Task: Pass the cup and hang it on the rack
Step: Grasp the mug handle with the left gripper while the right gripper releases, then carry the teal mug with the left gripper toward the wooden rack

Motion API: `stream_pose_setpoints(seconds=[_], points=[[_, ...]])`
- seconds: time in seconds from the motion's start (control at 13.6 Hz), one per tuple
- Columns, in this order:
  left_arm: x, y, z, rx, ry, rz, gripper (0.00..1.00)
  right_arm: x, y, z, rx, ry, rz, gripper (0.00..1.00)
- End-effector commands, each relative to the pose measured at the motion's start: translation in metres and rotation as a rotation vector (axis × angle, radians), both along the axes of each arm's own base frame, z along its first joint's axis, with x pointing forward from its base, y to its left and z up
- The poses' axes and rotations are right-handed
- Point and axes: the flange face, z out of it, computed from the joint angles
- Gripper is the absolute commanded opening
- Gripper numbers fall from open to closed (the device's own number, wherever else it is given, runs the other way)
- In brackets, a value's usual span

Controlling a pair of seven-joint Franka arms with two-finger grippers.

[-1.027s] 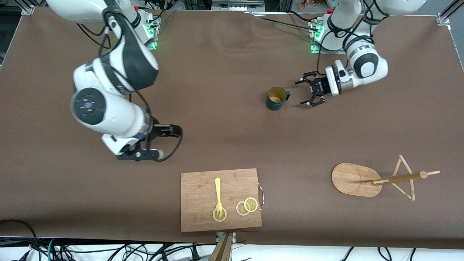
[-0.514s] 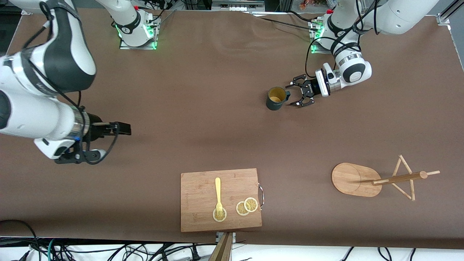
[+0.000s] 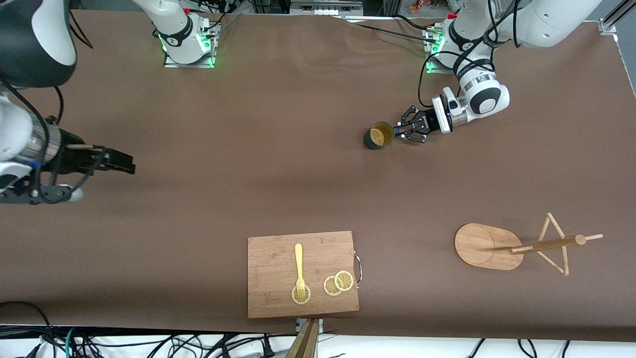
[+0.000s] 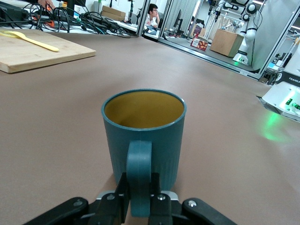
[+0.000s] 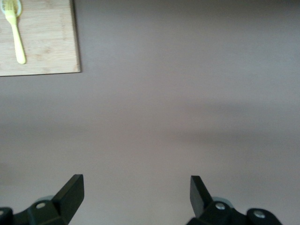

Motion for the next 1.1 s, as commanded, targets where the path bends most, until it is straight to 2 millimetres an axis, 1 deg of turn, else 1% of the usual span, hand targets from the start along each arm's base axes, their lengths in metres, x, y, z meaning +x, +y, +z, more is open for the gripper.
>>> stream_pose_setpoints(seconds=[0.0,0.07,0.15,0.22,0.37,0.44,0.51,0.59,0.66,0.73,0.88,1.03], points=[[-0.004,-0.002,-0.01,-0.009,-0.072,0.006,0.11,-0.027,-0.035,0.031,-0.013,-0.033,0.024,1.0],[-0.004,-0.002,-0.01,-0.022,-0.043,0.021,0.11,-0.032,-0.05,0.034,-0.01,-0.028,-0.003,1.0],[-0.003,-0.002,-0.008,-0.042,-0.001,0.041,0.02,-0.044,-0.062,0.047,-0.015,-0.04,-0.027,1.0],[0.001,-0.001,-0.005,-0.057,0.044,0.064,0.0,-0.053,-0.075,0.061,-0.023,-0.057,-0.049,1.0],[0.009,0.001,0.006,-0.076,0.127,0.109,0.0,-0.067,-0.085,0.07,-0.038,-0.035,-0.062,1.0],[0.013,0.001,0.011,-0.089,0.178,0.13,0.0,-0.071,-0.089,0.068,-0.044,-0.027,-0.066,1.0],[0.019,0.003,0.021,-0.101,0.219,0.157,0.0,-0.075,-0.092,0.07,-0.057,-0.025,-0.04,1.0],[0.027,0.007,0.033,-0.111,0.269,0.192,0.0,-0.077,-0.097,0.066,-0.081,-0.014,-0.001,1.0],[0.035,0.012,0.047,-0.126,0.324,0.23,0.0,-0.081,-0.103,0.067,-0.081,-0.011,0.016,1.0],[0.039,0.014,0.053,-0.146,0.398,0.268,0.0,-0.082,-0.113,0.063,-0.076,-0.001,0.011,1.0],[0.056,0.018,0.069,-0.189,0.492,0.329,0.0,-0.084,-0.12,0.061,-0.075,0.005,0.037,1.0],[0.075,0.044,0.083,-0.238,0.544,0.415,0.0,-0.087,-0.126,0.058,-0.071,0.013,0.056,1.0]])
